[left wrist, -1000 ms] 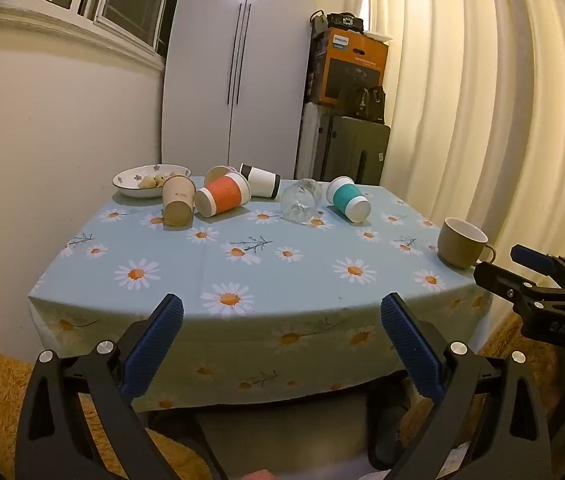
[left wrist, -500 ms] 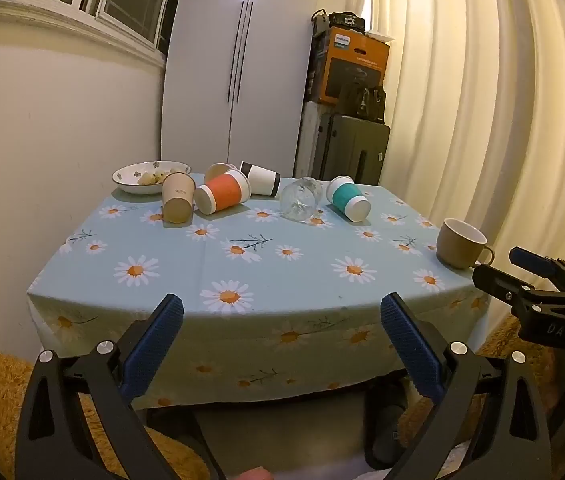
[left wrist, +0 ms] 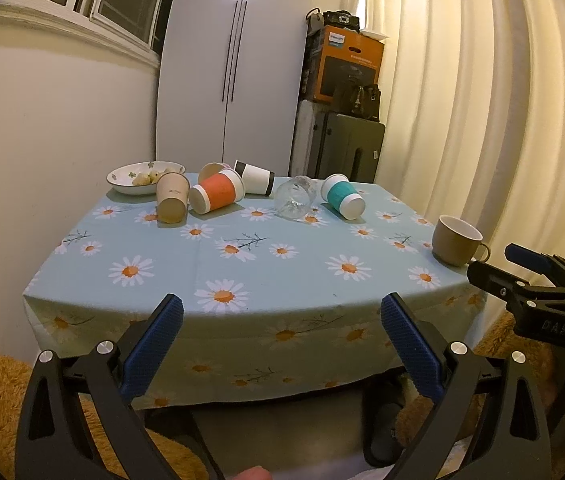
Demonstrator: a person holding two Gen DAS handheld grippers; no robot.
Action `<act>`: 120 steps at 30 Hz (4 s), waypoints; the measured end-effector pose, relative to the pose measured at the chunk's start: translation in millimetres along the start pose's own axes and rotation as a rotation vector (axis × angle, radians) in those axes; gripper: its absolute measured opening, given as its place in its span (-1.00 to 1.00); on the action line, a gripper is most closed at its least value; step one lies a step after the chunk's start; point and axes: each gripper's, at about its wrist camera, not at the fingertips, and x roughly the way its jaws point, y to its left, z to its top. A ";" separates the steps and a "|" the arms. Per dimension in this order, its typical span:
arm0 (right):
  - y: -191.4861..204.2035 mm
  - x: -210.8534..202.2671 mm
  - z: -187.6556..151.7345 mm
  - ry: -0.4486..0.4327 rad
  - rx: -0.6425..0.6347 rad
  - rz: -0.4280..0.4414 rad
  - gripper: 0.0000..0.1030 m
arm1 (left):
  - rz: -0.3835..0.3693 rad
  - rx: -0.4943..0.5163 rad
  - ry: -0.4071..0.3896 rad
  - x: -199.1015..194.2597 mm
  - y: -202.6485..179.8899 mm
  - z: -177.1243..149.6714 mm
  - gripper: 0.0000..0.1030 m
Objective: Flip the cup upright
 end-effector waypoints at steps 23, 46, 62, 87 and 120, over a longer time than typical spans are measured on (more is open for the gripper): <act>0.9 1.2 -0.9 0.004 0.002 -0.001 0.89 | -0.004 0.001 -0.003 0.2 4.3 0.0 0.87; -1.2 -1.0 -4.0 0.006 0.002 0.002 0.89 | -0.004 -0.001 -0.044 -10.8 1.9 2.3 0.87; 7.7 3.1 -4.9 0.047 0.003 0.027 0.89 | -0.025 -0.051 -0.024 -12.3 6.9 -0.2 0.87; -9.4 129.3 85.4 0.253 0.142 0.224 0.89 | -0.062 -0.245 0.246 93.3 93.5 85.2 0.87; -1.4 273.7 150.0 0.498 0.294 0.521 0.73 | 0.039 -0.278 0.673 336.8 230.7 148.9 0.37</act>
